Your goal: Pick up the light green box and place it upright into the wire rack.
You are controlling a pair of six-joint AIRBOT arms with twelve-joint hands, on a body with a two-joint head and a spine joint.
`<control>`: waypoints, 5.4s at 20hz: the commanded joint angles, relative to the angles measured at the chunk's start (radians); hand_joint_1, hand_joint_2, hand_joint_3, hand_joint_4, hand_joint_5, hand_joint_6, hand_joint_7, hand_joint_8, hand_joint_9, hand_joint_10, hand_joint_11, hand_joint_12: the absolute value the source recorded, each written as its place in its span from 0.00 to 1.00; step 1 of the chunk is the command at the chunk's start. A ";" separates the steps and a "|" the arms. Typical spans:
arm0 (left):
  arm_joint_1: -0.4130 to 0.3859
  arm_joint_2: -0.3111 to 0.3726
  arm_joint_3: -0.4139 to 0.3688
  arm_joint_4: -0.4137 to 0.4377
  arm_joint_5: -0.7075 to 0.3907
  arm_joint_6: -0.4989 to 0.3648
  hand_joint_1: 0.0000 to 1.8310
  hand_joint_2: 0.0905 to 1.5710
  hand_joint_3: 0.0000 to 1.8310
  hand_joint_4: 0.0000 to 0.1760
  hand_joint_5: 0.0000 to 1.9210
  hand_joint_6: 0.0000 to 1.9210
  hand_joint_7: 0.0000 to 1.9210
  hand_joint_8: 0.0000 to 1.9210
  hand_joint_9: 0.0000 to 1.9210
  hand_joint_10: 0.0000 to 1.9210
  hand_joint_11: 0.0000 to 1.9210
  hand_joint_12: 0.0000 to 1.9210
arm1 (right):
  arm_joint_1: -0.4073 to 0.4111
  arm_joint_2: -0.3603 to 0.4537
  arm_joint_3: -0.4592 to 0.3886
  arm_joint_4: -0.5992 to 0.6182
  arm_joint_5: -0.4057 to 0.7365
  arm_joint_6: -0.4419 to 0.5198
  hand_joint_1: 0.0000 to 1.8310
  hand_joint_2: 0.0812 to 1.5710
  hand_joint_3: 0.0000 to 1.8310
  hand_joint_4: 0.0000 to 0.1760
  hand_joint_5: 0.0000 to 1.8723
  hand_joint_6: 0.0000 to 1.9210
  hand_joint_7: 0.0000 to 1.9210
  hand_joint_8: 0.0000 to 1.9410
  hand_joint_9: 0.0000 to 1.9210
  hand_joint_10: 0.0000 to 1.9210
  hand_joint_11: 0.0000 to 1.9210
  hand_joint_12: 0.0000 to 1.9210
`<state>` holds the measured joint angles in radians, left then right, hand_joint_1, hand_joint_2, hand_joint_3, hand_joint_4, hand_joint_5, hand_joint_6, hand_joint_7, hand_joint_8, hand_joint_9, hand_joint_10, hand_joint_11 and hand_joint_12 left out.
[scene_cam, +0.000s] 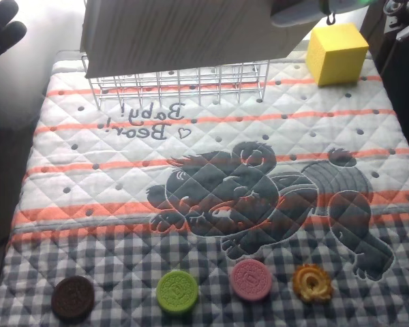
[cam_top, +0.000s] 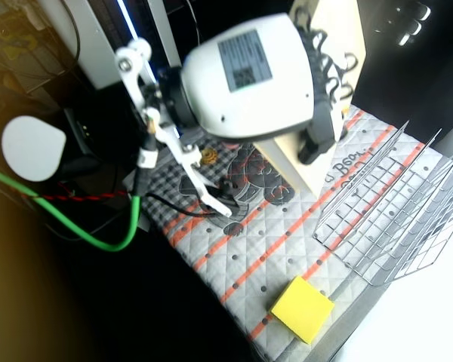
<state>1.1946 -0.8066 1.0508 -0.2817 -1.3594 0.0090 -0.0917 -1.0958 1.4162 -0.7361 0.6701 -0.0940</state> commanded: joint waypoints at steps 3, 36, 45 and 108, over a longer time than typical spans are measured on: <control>-0.010 0.000 0.001 -0.017 -0.117 -0.009 0.43 0.60 0.00 0.24 0.21 0.00 0.16 0.00 0.15 0.00 0.00 0.39 | 0.017 -0.006 0.020 0.087 0.068 -0.004 0.69 0.68 0.00 0.00 0.47 0.59 0.64 0.29 0.77 0.00 0.69 0.36; -0.024 -0.010 0.010 -0.004 -0.091 -0.009 0.41 0.60 0.00 0.26 0.21 0.00 0.16 0.00 0.15 0.00 0.00 0.39 | 0.036 -0.136 0.158 0.179 -0.046 -0.049 0.68 0.68 0.00 0.00 0.48 0.55 0.60 0.38 0.76 0.00 0.69 0.25; -0.027 -0.012 0.011 -0.001 -0.091 -0.009 0.42 0.60 0.00 0.35 0.21 0.00 0.16 0.00 0.14 0.00 0.00 0.38 | -0.007 -0.180 0.202 0.211 -0.082 -0.049 0.70 0.66 0.00 0.00 0.51 0.48 0.65 0.33 0.80 0.00 0.75 0.23; 0.029 0.003 -0.063 -0.018 -0.371 -0.009 0.36 0.61 0.00 0.12 0.20 0.00 0.16 0.01 0.13 0.00 0.01 0.30 | -0.787 0.224 -0.365 0.729 0.668 -0.438 0.26 0.64 0.00 0.35 0.06 0.00 0.13 0.01 0.13 0.01 0.11 0.05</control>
<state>1.2278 -0.8066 0.9859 -0.2897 -1.6119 0.0086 -0.8879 -0.8768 1.0531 -0.0326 1.2011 -0.5362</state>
